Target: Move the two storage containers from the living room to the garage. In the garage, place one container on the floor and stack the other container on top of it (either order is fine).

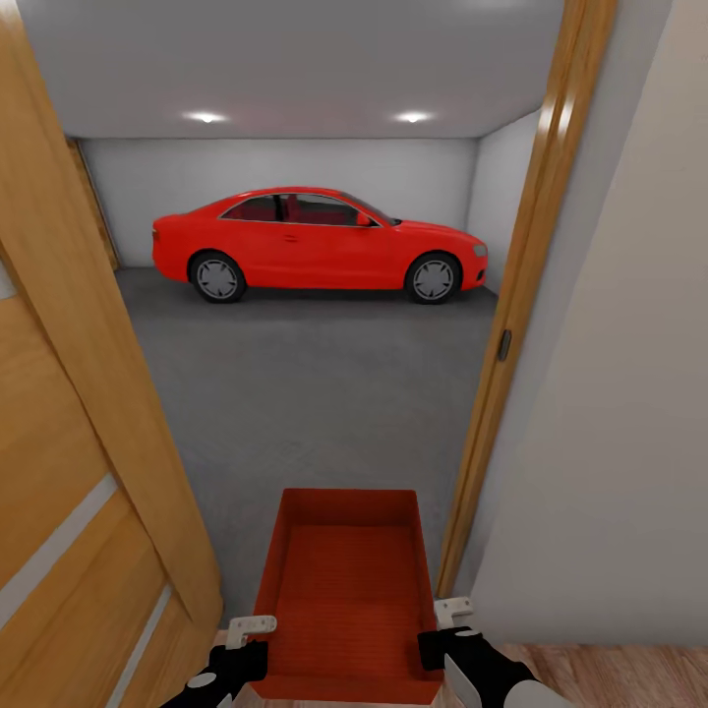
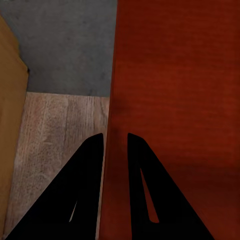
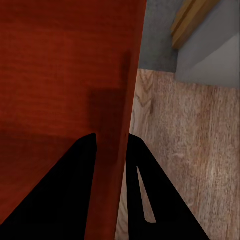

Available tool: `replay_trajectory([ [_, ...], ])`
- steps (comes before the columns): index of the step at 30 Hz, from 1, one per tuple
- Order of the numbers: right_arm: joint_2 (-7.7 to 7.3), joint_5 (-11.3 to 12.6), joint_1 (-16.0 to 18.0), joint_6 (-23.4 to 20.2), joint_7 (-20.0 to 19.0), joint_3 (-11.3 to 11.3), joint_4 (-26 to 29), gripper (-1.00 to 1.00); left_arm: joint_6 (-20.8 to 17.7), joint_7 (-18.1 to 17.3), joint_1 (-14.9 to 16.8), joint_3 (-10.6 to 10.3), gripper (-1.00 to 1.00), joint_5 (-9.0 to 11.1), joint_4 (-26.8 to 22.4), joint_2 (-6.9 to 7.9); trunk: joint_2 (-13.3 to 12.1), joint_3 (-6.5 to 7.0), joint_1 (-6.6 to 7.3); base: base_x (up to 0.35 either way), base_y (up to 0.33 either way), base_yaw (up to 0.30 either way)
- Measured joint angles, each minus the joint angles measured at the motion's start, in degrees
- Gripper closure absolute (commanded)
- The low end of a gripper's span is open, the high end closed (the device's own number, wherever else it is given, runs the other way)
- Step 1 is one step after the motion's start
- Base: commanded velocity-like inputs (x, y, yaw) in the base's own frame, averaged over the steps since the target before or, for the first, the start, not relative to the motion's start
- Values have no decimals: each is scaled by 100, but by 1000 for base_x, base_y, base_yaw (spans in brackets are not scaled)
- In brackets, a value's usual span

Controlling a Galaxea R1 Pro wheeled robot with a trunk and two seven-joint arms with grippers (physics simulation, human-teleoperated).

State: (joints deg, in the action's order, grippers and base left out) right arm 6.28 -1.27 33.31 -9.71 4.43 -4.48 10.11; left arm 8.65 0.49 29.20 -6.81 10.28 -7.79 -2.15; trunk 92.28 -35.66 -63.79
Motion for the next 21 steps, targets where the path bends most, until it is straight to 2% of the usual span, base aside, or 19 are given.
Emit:
replay_trajectory([
  [21, 0, 1, 0, 1, -1, 0, -1, 100, 0, 0, 0, 0, 100, 0, 0, 0, 0, 0, 0, 0, 0, -49],
])
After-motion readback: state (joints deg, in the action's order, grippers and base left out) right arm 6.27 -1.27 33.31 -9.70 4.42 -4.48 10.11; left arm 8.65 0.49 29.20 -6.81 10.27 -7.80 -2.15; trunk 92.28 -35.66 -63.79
